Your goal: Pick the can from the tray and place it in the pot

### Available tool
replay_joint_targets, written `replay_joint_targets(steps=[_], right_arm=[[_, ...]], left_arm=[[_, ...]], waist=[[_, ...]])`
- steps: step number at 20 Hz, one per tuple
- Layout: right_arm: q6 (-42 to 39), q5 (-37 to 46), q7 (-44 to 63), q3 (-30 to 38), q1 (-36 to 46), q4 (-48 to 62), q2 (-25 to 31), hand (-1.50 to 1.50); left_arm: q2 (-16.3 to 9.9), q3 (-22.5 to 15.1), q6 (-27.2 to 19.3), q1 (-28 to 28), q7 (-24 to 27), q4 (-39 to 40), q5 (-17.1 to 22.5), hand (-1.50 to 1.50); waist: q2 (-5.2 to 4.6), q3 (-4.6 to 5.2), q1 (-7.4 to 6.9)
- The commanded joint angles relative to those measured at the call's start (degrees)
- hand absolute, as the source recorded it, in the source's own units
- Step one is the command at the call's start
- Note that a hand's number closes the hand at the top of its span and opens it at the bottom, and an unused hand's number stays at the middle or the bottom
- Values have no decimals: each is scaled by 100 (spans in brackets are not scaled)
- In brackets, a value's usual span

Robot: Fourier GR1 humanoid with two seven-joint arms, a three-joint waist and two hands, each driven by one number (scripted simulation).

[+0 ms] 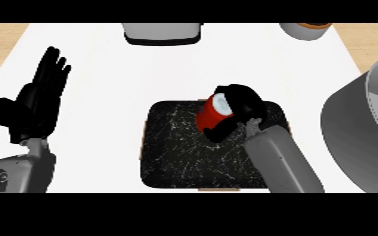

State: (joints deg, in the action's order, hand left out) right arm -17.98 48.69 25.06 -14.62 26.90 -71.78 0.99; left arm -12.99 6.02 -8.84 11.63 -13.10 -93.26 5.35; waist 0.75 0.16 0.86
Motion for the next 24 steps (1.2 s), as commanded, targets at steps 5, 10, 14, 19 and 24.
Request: replay_joint_targets(steps=[5,10,14,19,24], right_arm=[[1588,157,2637,-518,-282,-695,-97,150],[2781,1183,3425,-613,-1,-1408,-98,150],[3089,2280,3891,-592,-118,-2293,-48,150],[2725,3430,4346,-415,-201,-3227,163,150],[1981,3595,4166,159,-635,-4427,474,150]], left_arm=[[-162,104,51,133,-269,-110,34,0],[112,-39,36,-78,194,122,-49,0],[-29,59,41,-68,-83,-64,-1,0],[-41,71,141,-199,-122,-186,82,0],[-9,94,152,-75,22,16,44,0]], waist=[[-49,-16,-93],[-44,-9,-13],[-6,-12,54],[-16,-12,12],[-45,-13,31]])
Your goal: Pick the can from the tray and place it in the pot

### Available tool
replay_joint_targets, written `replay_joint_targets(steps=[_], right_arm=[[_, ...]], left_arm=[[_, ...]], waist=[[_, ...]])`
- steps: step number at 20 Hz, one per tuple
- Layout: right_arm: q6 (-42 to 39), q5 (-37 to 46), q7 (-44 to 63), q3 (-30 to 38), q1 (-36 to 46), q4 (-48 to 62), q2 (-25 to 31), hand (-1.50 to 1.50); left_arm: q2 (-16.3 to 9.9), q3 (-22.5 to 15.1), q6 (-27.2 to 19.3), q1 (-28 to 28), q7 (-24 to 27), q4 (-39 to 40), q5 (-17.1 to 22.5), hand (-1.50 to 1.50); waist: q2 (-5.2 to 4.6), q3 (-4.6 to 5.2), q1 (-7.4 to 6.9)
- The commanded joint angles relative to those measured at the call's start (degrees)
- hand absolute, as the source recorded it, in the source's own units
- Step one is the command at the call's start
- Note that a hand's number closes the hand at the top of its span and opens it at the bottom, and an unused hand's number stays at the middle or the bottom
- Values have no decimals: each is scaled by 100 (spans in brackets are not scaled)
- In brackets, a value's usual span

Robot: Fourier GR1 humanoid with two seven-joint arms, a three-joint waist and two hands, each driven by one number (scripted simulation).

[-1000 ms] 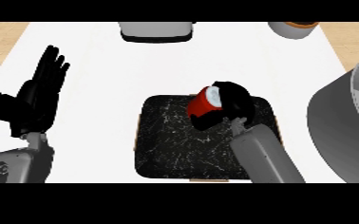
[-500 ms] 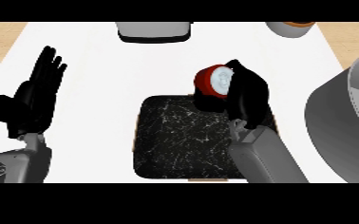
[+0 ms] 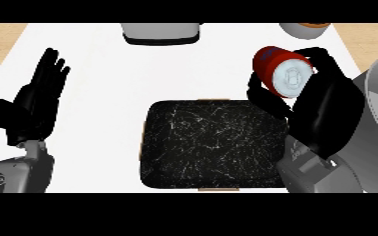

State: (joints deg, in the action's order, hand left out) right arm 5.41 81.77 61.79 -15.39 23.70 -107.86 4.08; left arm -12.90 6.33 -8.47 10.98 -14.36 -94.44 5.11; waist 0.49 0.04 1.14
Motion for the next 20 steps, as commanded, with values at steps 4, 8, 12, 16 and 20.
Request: replay_joint_targets(steps=[4,8,12,16,20], right_arm=[[-202,10,212,717,-862,-1282,139,150],[-241,-748,-333,1616,-1211,-1519,483,150],[744,-1524,-973,2370,-1523,-997,459,150],[1103,-2530,-1647,3106,-1668,-803,670,150],[592,-1173,-1667,3179,-2064,5,1425,150]], left_arm=[[44,1,106,-122,219,27,-21,0],[240,-181,-85,58,62,77,-200,0],[46,2,29,85,-26,-43,-126,0],[0,70,79,107,-202,-234,-30,0],[28,148,129,134,116,137,-10,0]], waist=[[-35,-5,-62],[-44,-7,-66],[-51,-12,-94],[-45,-14,-98],[-70,-3,-86]])
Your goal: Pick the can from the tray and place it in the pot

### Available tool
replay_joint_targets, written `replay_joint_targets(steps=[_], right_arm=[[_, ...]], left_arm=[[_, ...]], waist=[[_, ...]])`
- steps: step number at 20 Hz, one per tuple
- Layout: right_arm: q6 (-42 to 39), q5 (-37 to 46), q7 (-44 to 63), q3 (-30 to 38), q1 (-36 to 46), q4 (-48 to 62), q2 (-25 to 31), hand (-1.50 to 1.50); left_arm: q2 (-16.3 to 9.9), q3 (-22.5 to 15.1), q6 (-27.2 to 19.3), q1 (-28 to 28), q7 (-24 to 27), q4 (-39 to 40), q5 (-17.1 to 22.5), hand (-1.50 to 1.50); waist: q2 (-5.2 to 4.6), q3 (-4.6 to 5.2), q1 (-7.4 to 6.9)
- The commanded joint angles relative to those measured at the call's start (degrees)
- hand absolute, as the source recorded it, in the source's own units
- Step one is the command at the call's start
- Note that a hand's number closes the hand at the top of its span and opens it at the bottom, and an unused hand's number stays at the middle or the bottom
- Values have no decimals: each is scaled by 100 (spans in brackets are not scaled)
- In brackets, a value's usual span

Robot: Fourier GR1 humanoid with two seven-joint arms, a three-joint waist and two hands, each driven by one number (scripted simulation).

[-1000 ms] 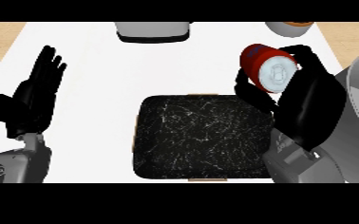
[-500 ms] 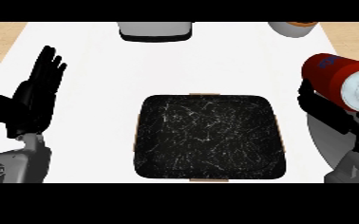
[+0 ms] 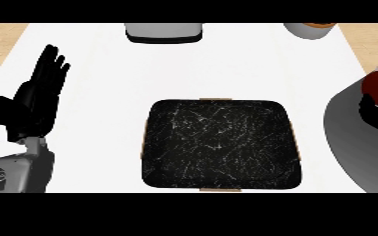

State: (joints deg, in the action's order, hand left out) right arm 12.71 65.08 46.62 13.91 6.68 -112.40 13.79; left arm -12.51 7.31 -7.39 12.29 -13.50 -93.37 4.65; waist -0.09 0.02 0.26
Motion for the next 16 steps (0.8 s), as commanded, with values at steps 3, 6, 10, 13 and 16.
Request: replay_joint_targets(steps=[3,6,10,13,16], right_arm=[[95,454,-422,745,-235,1300,884,150],[492,278,-763,910,62,2246,1003,150],[845,-106,-1233,1084,250,3050,1103,150],[680,-789,-1333,1215,278,3146,967,150],[714,-1326,-1471,1531,242,3489,948,-150]], left_arm=[[96,-67,35,-276,165,-98,-30,0],[124,-132,-126,132,-91,57,-175,0],[157,-115,9,-201,-27,-228,-53,0],[15,70,172,-66,3,-82,147,0],[-28,22,155,-147,1,-158,36,0]], waist=[[-11,-7,-65],[-10,-7,-45],[-1,-7,-78],[-1,-9,-75],[-1,-20,-101]])
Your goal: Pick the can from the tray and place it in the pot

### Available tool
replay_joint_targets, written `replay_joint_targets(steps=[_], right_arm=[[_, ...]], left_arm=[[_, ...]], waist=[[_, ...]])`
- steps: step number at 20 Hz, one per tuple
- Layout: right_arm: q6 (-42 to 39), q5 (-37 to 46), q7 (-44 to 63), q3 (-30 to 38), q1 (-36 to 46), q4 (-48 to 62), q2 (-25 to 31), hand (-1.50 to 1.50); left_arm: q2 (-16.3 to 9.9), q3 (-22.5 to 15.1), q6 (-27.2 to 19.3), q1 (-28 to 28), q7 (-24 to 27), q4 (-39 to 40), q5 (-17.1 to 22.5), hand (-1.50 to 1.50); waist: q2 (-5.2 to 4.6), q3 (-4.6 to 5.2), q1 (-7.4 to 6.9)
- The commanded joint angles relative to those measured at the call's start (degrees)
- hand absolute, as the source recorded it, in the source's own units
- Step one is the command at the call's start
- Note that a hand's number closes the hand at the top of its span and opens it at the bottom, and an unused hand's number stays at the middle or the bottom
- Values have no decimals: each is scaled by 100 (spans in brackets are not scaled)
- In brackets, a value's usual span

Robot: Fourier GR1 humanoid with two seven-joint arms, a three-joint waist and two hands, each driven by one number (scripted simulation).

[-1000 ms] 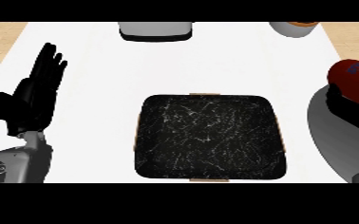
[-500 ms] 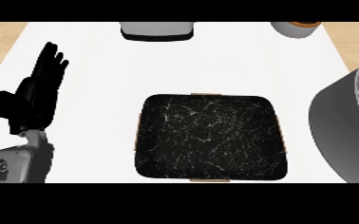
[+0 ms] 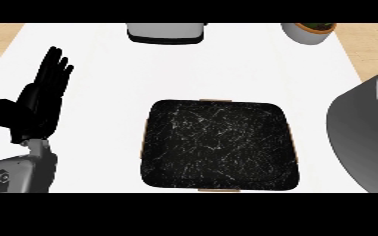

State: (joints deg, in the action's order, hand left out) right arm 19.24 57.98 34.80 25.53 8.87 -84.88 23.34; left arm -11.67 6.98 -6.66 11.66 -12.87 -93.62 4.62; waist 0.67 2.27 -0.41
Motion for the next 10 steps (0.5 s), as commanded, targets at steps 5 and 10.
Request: replay_joint_targets(steps=[5,10], right_arm=[[-79,-1678,-1019,335,49,772,-274,-150],[401,-2682,-1823,762,314,502,-386,-150]], left_arm=[[-6,13,47,-114,24,-55,23,0],[-40,74,24,-84,-43,-73,43,0]], waist=[[-78,-252,-7],[-59,-258,6]])
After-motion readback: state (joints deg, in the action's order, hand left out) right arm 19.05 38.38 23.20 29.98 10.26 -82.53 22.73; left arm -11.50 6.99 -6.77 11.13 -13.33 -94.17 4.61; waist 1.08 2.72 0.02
